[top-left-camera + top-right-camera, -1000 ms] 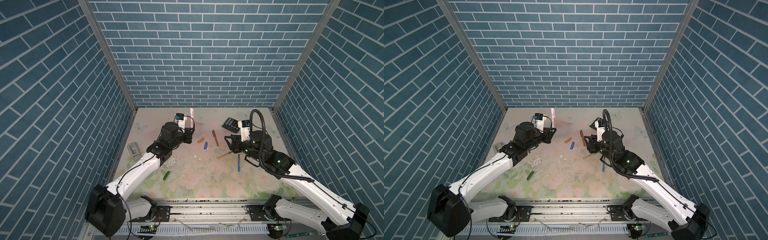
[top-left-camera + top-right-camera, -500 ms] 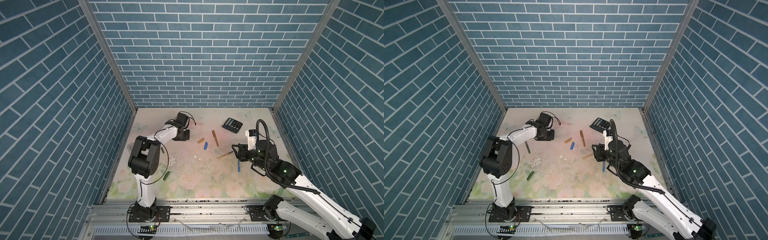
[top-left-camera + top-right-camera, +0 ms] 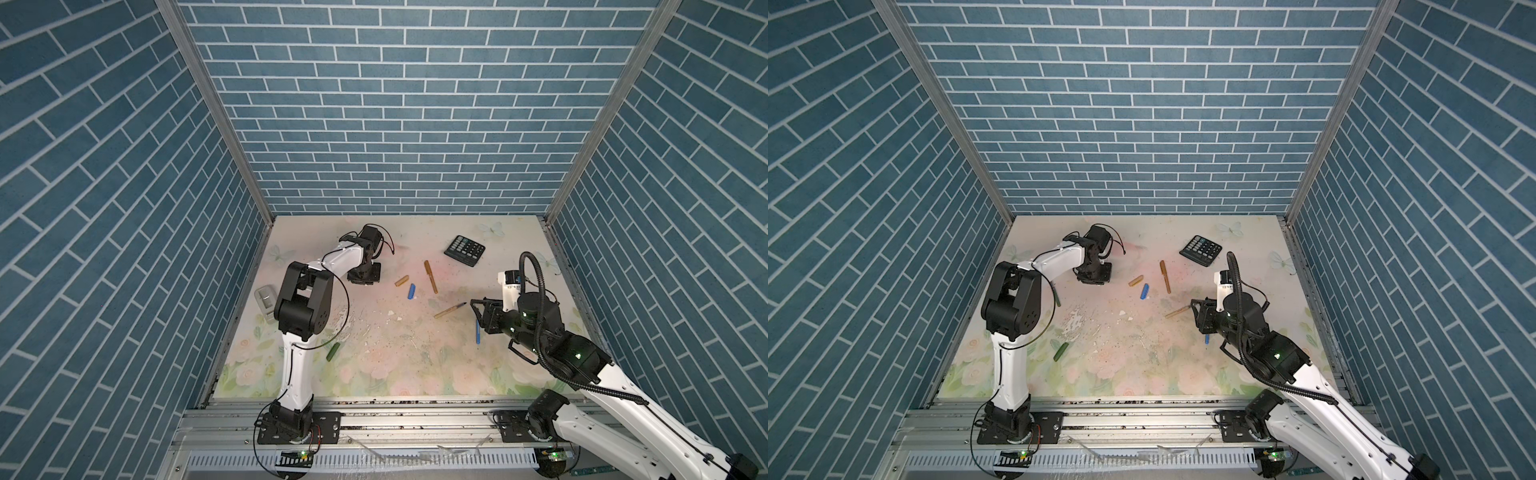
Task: Insert the pens into the pen caps
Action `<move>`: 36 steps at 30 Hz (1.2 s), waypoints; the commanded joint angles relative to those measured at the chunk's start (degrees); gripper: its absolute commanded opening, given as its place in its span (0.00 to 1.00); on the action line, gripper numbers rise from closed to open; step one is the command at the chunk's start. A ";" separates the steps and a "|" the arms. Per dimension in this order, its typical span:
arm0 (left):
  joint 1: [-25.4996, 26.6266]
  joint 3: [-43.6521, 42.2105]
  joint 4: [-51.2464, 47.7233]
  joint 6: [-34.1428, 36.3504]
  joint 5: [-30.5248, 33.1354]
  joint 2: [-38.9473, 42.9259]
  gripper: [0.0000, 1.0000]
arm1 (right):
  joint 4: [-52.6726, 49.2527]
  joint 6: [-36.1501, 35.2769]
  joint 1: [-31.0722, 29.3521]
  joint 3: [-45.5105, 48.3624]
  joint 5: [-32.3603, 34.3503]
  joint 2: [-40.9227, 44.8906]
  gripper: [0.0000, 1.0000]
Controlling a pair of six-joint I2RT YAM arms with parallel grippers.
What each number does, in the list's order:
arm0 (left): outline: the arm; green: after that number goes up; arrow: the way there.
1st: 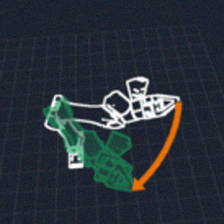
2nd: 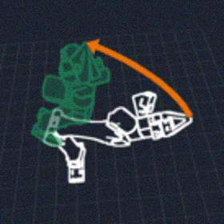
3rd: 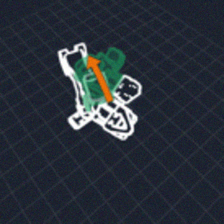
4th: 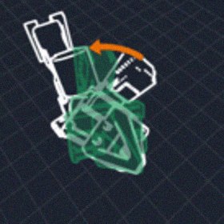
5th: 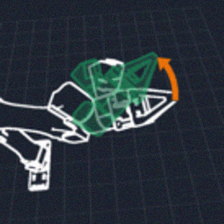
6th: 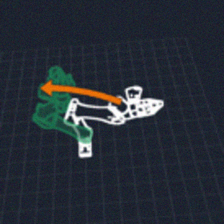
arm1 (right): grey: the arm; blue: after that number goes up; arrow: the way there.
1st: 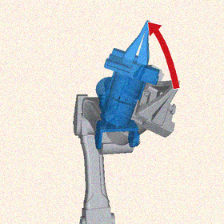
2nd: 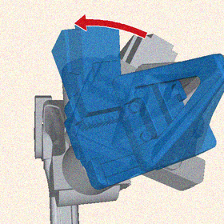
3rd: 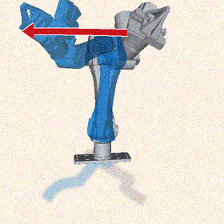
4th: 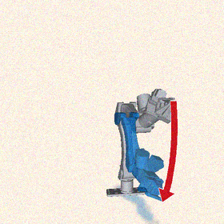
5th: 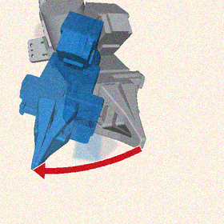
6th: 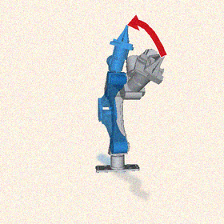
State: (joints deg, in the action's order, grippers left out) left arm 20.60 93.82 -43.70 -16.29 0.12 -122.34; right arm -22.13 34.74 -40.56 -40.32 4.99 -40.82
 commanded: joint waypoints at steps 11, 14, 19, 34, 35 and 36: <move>0.48 2.04 -3.58 -0.54 -1.55 1.20 0.36 | -0.74 2.17 0.24 0.59 0.75 0.16 0.48; 0.67 1.37 -2.80 -1.01 -0.12 3.88 0.37 | -0.32 2.30 0.21 0.77 0.62 0.12 0.48; 0.59 0.33 -2.61 0.35 2.02 9.77 0.40 | 0.03 2.13 0.22 0.92 0.23 -0.13 0.48; -3.51 -40.54 7.53 -13.04 8.75 49.46 0.48 | 4.12 0.24 0.17 2.37 -2.41 -4.36 0.48; -5.57 -42.63 8.53 -14.02 7.85 50.80 0.48 | 4.87 0.21 0.21 2.33 -3.05 -5.23 0.48; -7.39 -43.98 9.27 -14.63 6.70 51.26 0.48 | 5.44 0.16 0.24 2.17 -3.63 -5.97 0.48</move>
State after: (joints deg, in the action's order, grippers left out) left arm 17.23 53.21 -38.15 -26.48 5.82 -72.75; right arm -19.64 34.72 -40.53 -38.44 3.18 -45.47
